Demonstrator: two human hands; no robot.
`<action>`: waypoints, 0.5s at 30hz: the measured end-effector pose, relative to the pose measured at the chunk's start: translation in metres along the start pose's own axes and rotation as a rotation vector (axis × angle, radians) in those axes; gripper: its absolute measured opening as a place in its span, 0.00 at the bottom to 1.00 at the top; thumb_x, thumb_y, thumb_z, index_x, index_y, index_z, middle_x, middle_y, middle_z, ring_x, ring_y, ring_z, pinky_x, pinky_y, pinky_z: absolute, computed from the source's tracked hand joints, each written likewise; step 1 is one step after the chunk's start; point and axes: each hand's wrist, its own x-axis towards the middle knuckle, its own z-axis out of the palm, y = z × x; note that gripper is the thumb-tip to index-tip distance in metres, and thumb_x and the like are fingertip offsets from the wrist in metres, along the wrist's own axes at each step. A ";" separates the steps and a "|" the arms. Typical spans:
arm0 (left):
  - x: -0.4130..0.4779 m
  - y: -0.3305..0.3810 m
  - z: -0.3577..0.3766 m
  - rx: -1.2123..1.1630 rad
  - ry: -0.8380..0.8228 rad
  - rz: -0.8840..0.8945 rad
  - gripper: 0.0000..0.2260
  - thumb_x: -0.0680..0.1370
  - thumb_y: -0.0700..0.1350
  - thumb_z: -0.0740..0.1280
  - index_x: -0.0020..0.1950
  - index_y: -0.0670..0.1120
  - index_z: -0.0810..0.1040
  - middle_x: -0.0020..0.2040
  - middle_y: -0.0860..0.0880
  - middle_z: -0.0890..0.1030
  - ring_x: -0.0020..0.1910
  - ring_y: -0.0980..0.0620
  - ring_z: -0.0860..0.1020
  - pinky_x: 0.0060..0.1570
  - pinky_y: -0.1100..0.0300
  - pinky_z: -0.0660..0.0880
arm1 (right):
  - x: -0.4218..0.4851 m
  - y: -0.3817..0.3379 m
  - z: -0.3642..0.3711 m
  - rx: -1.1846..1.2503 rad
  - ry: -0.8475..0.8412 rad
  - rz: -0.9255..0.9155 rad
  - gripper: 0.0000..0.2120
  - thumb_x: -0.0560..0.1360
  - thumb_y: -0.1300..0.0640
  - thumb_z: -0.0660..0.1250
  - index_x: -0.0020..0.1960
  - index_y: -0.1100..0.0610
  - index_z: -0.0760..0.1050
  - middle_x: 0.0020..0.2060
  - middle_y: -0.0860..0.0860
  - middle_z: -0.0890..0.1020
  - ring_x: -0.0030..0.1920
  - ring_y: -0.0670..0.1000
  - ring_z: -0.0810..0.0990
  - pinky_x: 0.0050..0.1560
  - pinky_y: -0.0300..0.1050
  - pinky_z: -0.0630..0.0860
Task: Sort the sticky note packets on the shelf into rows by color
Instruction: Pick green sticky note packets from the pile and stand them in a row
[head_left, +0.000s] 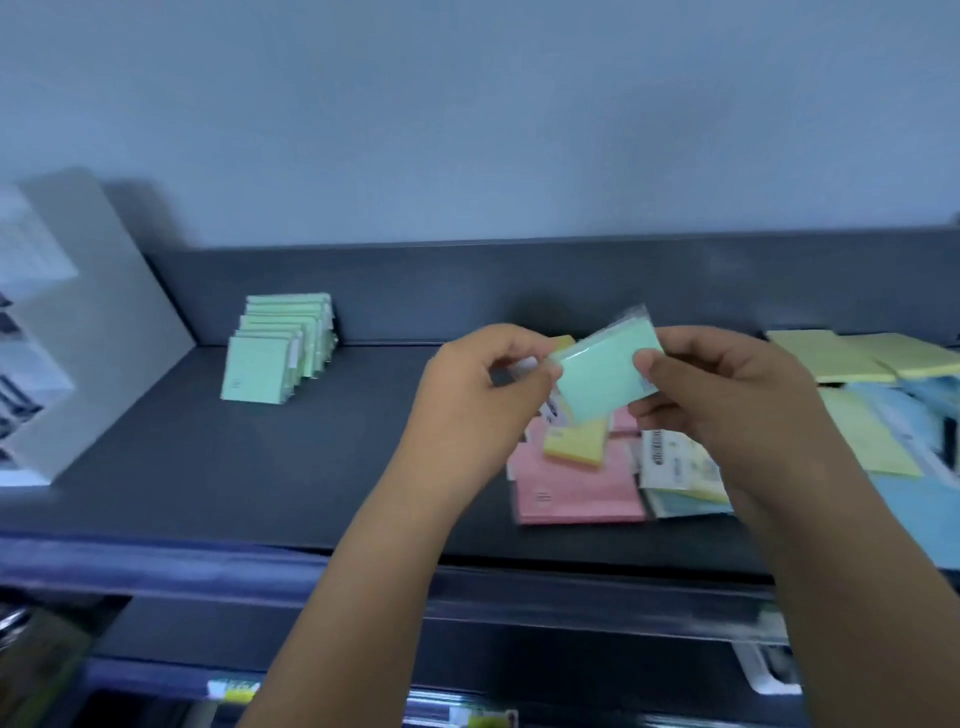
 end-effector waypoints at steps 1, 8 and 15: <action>-0.001 -0.006 -0.014 -0.005 0.058 -0.033 0.07 0.77 0.44 0.74 0.54 0.52 0.84 0.51 0.59 0.84 0.51 0.63 0.80 0.45 0.72 0.74 | -0.002 0.000 0.015 0.030 0.012 0.010 0.08 0.80 0.63 0.69 0.50 0.54 0.86 0.42 0.54 0.88 0.35 0.51 0.83 0.40 0.44 0.82; 0.010 -0.020 -0.059 -0.186 0.073 -0.132 0.01 0.77 0.43 0.75 0.47 0.46 0.85 0.41 0.52 0.86 0.39 0.61 0.81 0.41 0.67 0.76 | 0.005 -0.002 0.080 0.244 0.071 0.092 0.06 0.80 0.62 0.68 0.54 0.59 0.84 0.46 0.56 0.88 0.40 0.54 0.85 0.42 0.41 0.84; 0.036 -0.042 -0.084 -0.201 0.160 -0.157 0.01 0.77 0.39 0.74 0.47 0.45 0.84 0.40 0.48 0.86 0.40 0.56 0.83 0.44 0.63 0.80 | 0.034 -0.001 0.121 0.167 -0.016 0.153 0.08 0.82 0.61 0.67 0.54 0.55 0.84 0.45 0.53 0.89 0.43 0.54 0.88 0.45 0.43 0.85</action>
